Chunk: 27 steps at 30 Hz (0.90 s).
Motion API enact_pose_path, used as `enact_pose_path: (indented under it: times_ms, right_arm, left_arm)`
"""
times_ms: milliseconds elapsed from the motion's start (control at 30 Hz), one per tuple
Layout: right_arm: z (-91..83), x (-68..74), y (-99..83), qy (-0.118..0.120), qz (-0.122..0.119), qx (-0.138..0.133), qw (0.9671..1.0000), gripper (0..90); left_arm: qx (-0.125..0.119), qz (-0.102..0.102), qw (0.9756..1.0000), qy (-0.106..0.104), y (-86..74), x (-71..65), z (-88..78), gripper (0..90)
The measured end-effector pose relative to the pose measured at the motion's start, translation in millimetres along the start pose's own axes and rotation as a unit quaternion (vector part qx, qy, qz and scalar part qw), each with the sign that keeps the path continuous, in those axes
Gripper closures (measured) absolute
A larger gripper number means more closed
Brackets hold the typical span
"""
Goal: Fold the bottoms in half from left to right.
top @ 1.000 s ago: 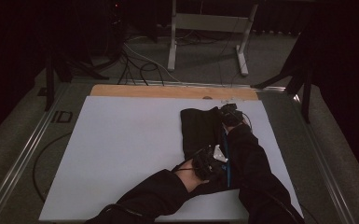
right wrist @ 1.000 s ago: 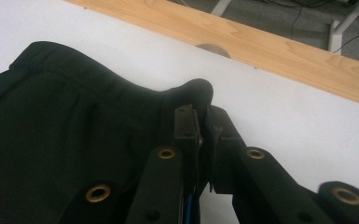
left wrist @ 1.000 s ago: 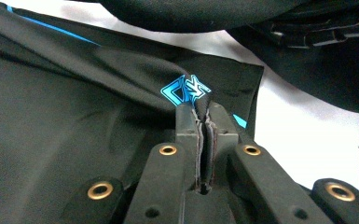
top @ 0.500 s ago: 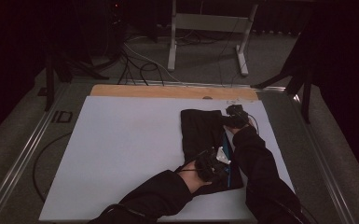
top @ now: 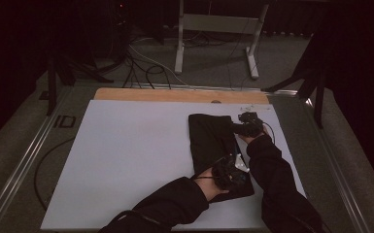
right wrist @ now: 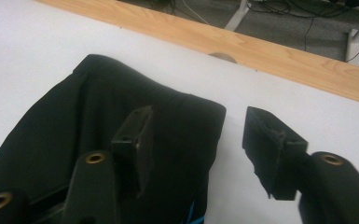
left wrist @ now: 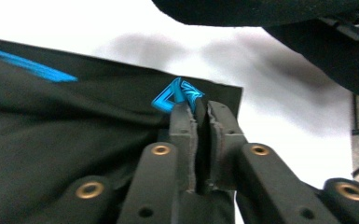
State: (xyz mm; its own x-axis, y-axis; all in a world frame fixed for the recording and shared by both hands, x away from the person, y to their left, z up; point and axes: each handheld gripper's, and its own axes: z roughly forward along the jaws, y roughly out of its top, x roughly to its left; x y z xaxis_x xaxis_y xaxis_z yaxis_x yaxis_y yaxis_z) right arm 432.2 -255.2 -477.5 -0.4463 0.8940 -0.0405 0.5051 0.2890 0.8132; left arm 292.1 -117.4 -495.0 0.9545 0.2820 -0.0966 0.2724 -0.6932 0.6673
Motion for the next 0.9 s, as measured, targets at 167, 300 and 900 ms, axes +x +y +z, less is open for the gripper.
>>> enact_pose_path:
  times_ms: [167,300,900]
  right_arm:
    - [-3.6,0.6,-1.6,0.006,0.002,0.0,1.0,38.4]
    - [-8.8,2.3,-1.8,0.01,0.0,-0.006,0.9999,38.2]
    - [-42.3,15.0,-16.0,0.043,-0.007,-0.016,0.9989,54.9]
  left_arm:
    - [-0.014,0.021,0.9997,-0.005,3.2,-6.5,-3.9,57.8]
    - [-0.038,0.015,0.9992,0.001,3.6,-5.4,-17.1,42.1]
    - [-0.078,0.0,0.9965,0.029,-25.9,6.4,-51.0,1.0]
